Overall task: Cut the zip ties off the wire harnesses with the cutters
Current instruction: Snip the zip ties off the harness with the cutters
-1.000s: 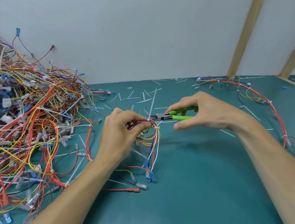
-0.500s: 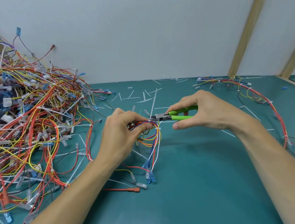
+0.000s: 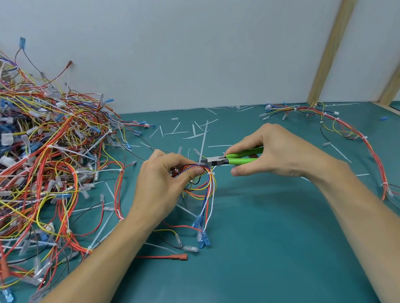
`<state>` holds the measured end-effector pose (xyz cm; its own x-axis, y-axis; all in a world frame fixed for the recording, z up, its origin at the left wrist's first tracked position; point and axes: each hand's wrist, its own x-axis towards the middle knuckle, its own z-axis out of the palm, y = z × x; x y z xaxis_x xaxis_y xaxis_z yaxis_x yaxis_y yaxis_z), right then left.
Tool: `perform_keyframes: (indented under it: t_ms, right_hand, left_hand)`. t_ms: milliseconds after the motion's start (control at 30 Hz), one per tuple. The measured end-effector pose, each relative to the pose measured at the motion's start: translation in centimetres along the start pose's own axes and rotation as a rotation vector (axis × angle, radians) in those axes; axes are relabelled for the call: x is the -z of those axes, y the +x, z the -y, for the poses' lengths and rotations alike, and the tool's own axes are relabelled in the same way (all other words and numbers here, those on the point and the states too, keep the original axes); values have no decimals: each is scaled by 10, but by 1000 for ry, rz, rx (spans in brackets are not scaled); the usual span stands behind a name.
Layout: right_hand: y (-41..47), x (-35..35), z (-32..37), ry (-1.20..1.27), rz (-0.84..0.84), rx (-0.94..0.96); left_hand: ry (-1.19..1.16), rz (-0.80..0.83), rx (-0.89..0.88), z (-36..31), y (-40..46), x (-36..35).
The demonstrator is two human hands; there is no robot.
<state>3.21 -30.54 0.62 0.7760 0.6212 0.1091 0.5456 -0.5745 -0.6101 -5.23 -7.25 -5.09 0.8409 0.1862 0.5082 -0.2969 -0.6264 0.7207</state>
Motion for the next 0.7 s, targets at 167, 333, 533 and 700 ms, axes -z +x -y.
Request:
perform_keyframes:
  t_ms: [167,333,533,700]
  right_hand:
    - [0,-1,1,-9,0,-1]
    - [0,-1,0,-8,-8,-21]
    - [0,-1,2,-5,-26,-22]
    - [-1,-2,3,-5,-33,-27]
  left_hand:
    - [3,3,-12,0,0,-1]
    - [6,3,-13,0,-1,-1]
    - [0,0,-2,1,-1,0]
    - [-1,3,4,2,-1,0]
